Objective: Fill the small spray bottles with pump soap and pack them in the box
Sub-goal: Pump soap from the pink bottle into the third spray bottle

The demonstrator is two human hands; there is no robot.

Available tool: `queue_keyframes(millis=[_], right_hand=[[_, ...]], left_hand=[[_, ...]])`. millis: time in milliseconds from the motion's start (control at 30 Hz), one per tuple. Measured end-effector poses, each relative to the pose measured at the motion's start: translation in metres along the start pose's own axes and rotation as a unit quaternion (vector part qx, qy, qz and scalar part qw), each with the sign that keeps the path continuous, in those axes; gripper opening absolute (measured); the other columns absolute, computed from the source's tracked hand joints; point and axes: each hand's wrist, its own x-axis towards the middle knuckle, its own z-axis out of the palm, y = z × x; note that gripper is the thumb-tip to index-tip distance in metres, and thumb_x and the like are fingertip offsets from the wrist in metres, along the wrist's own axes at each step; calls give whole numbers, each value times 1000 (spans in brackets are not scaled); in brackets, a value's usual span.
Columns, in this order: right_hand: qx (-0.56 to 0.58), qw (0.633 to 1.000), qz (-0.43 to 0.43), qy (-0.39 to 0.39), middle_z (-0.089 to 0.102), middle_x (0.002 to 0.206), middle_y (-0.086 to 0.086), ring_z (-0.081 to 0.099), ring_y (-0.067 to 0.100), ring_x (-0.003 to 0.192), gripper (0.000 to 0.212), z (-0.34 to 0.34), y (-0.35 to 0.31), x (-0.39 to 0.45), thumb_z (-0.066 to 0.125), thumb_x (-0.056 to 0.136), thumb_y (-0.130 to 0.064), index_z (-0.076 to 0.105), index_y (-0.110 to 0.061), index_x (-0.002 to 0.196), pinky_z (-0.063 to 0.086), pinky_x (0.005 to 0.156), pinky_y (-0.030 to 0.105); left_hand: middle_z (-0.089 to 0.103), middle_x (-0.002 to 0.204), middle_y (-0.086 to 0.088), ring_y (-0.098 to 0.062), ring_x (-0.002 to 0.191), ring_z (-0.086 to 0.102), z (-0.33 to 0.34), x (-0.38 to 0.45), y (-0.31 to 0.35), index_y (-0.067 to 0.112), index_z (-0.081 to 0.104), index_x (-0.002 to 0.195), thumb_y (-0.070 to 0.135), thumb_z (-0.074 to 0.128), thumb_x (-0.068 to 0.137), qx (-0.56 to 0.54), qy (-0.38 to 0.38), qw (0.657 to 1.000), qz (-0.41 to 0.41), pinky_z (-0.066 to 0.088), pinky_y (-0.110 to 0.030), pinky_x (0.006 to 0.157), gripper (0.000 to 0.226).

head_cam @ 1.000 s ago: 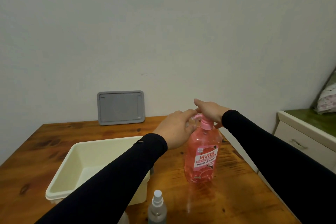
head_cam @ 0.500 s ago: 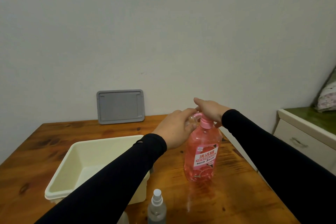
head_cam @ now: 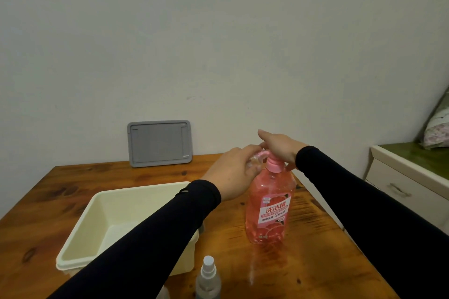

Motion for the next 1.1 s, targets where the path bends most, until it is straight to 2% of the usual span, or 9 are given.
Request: queue_keyframes(millis=[133,300,367,533,633,733,833,933,1100], right_hand=[[-3,1000,4,-3,54,131,12,51,26,100,65,-2,-1,-1,21,94,-59,52,-14,129,38,81,41],[3,1000,-2,3,55,128,13,49,31,114,65,-13,-14,-1,22,92,-63,53,-18,127,37,99,52],[4,1000,-1,5,55,128,12,50,30,111,65,-11,-12,-1,21,92,-62,53,-18,127,39,97,50],[0,1000,1,-1,55,129,13,51,26,96,63,0,1,2,22,94,-58,55,-15,125,38,80,42],[-9,1000,17,-6,59,123,13,55,29,98,63,0,1,1,22,93,-60,57,-17,122,42,81,43],[-2,1000,8,-10,56,128,12,53,30,107,66,-7,-6,-1,22,92,-63,53,-17,128,41,90,47],[-4,1000,3,-4,56,128,12,52,30,113,68,-14,-14,-1,21,90,-65,52,-19,129,38,97,51],[-4,1000,3,2,54,130,11,51,28,110,68,-11,-9,0,22,90,-66,52,-19,128,40,93,49],[-2,1000,6,-12,56,129,13,53,25,97,70,0,3,3,21,92,-64,53,-14,129,38,79,40]], left_hand=[[59,116,0,-12,98,54,-2,1,3,34,39,137,38,50,95,3,-3,1000,1,38,-22,76,45],[59,115,-1,-14,100,54,-13,8,8,32,39,138,37,50,95,2,3,1000,3,39,-24,78,45],[58,118,-2,-15,102,54,-11,6,7,33,38,138,37,50,95,-2,3,1000,0,38,-23,78,46],[58,120,0,-14,104,54,0,0,-1,36,37,138,40,49,95,1,-4,1000,1,37,-21,76,45],[59,116,2,-11,99,54,0,1,-1,36,38,137,40,49,95,5,-10,1000,0,37,-19,72,44],[59,117,1,-11,100,54,-6,3,3,36,38,137,39,50,94,-6,-5,1000,1,39,-22,77,45],[59,114,2,-12,100,54,-11,8,6,36,38,137,38,51,94,-12,2,1000,1,38,-22,75,45],[59,118,1,-13,103,55,-8,6,4,35,38,138,38,50,94,-14,4,1000,-3,38,-21,76,45],[59,120,2,-10,100,54,2,0,-2,37,37,138,41,49,94,-8,1,1000,-2,33,-10,67,46]])
